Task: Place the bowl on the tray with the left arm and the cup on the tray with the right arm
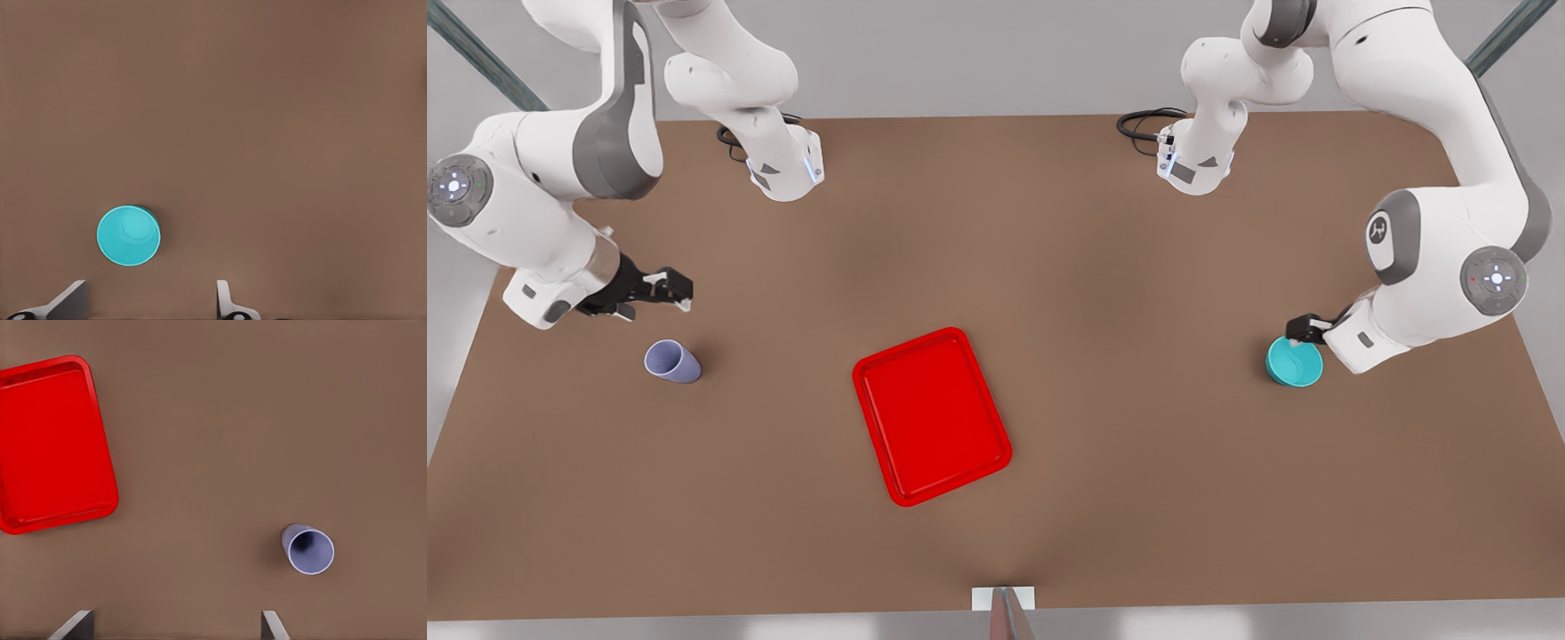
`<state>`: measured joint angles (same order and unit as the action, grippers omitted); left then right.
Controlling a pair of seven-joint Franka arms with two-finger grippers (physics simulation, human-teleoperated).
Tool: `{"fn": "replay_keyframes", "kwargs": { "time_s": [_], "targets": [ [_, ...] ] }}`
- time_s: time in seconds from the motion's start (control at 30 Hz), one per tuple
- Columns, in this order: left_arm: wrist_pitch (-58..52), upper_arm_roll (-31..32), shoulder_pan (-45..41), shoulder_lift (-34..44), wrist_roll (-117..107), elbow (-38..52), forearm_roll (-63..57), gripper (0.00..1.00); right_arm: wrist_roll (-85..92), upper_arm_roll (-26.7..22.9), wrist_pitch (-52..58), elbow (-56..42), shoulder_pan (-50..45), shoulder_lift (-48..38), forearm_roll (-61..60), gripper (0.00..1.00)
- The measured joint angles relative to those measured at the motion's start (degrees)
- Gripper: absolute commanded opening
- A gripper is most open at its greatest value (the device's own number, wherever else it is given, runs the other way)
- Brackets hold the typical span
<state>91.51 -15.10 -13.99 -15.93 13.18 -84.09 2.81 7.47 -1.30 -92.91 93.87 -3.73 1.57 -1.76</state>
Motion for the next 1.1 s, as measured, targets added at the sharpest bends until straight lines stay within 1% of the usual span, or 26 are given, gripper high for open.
{"fn": "replay_keyframes", "kwargs": {
  "time_s": [0.03, 0.07, 0.13, 0.23, 0.3, 0.37, 0.4, 0.43, 0.6, 0.63, 0.67, 0.7, 0.73, 0.77, 0.8, 0.87, 0.9, 0.93, 0.97, 1.1],
  "targets": [
    [0.1, 0.0, 0.4, -0.5, -0.2, -0.5, -0.2, 1.00, 0.0, 0.0, -0.1, 0.0, -0.3, -0.1, 0.0, 1.00],
    [0.7, -0.3, 1.5, -0.7, -0.2, -4.8, -0.3, 1.00, 0.0, 0.0, -0.1, 0.0, -0.2, 0.0, -0.1, 1.00],
    [5.8, -0.6, 8.2, -3.9, 1.3, -10.4, -0.2, 1.00, 0.0, 0.0, -0.1, 0.0, 1.6, 0.0, 0.0, 1.00],
    [16.2, -0.6, 16.1, -5.1, 13.7, -20.5, 3.2, 1.00, 0.0, 0.0, -0.2, 0.0, 7.5, 0.2, 0.0, 1.00],
    [26.7, -0.7, 17.1, -6.4, 13.7, -25.9, 5.6, 1.00, 0.0, -0.1, -0.3, 0.0, 11.6, 0.2, 0.0, 1.00],
    [29.5, -0.7, 17.9, -8.0, 13.7, -27.3, 8.2, 1.00, 0.0, 0.0, -0.4, 0.0, 14.2, 0.2, 0.0, 1.00],
    [32.3, -0.7, 17.9, -8.7, 13.5, -28.9, 9.4, 1.00, 0.0, 0.0, -0.4, 0.0, 14.6, 0.3, 0.0, 1.00],
    [32.7, -0.7, 17.9, -9.2, 13.5, -29.5, 10.4, 1.00, 0.0, 0.0, -0.4, 0.0, 14.2, 0.3, 0.0, 1.00],
    [33.5, -0.7, 18.2, -12.7, 13.5, -29.7, 14.2, 1.00, -0.2, 0.0, -1.6, -2.1, 5.6, 2.2, -0.1, 1.00],
    [34.6, -0.7, 18.3, -13.4, 13.5, -29.7, 14.8, 1.00, -0.4, 0.2, -1.5, -2.2, 5.3, 2.3, 0.0, 1.00],
    [35.3, -0.7, 18.3, -13.6, 13.2, -29.6, 15.2, 0.82, -0.6, 0.0, -0.1, -2.8, 5.8, 4.3, 0.0, 1.00],
    [35.4, -0.7, 18.3, -13.7, 13.1, -29.6, 15.6, 0.62, -0.7, -0.1, 0.8, -3.5, 6.6, 4.8, 0.1, 1.00],
    [35.5, -0.7, 18.3, -13.7, 13.0, -29.6, 15.9, 0.45, -0.8, -0.2, 1.7, -4.0, 6.7, 5.3, 0.2, 1.00],
    [35.6, -0.7, 18.3, -14.0, 12.9, -29.6, 16.3, 0.38, -0.8, -0.2, 2.5, -4.9, 6.1, 5.8, 0.2, 1.00],
    [35.7, -0.7, 18.3, -14.1, 12.8, -29.6, 16.7, 0.35, -0.8, -0.2, 2.8, -5.3, 5.6, 6.0, 0.2, 1.00],
    [35.8, -0.7, 18.3, -14.6, 12.8, -29.5, 17.4, 0.35, -0.8, -0.1, 2.8, -5.4, 6.1, 6.0, 0.2, 1.00],
    [35.8, -0.7, 18.3, -14.9, 12.8, -29.5, 17.7, 0.32, -0.7, 0.1, 2.5, -5.5, 6.3, 5.8, 0.2, 1.00],
    [35.8, -0.7, 18.3, -15.0, 12.8, -29.4, 17.9, 0.26, -0.7, 0.2, 2.1, -6.9, 6.1, 5.4, 0.2, 1.00],
    [35.8, -0.7, 18.3, -15.1, 12.8, -29.4, 18.1, 0.21, -0.7, 0.1, 1.9, -7.0, 6.0, 5.4, 0.2, 1.00],
    [35.8, -0.7, 18.3, -15.4, 12.6, -29.1, 18.5, 0.21, -0.7, 0.1, 1.9, -6.8, 6.5, 5.3, 0.1, 1.00]
  ]
}}
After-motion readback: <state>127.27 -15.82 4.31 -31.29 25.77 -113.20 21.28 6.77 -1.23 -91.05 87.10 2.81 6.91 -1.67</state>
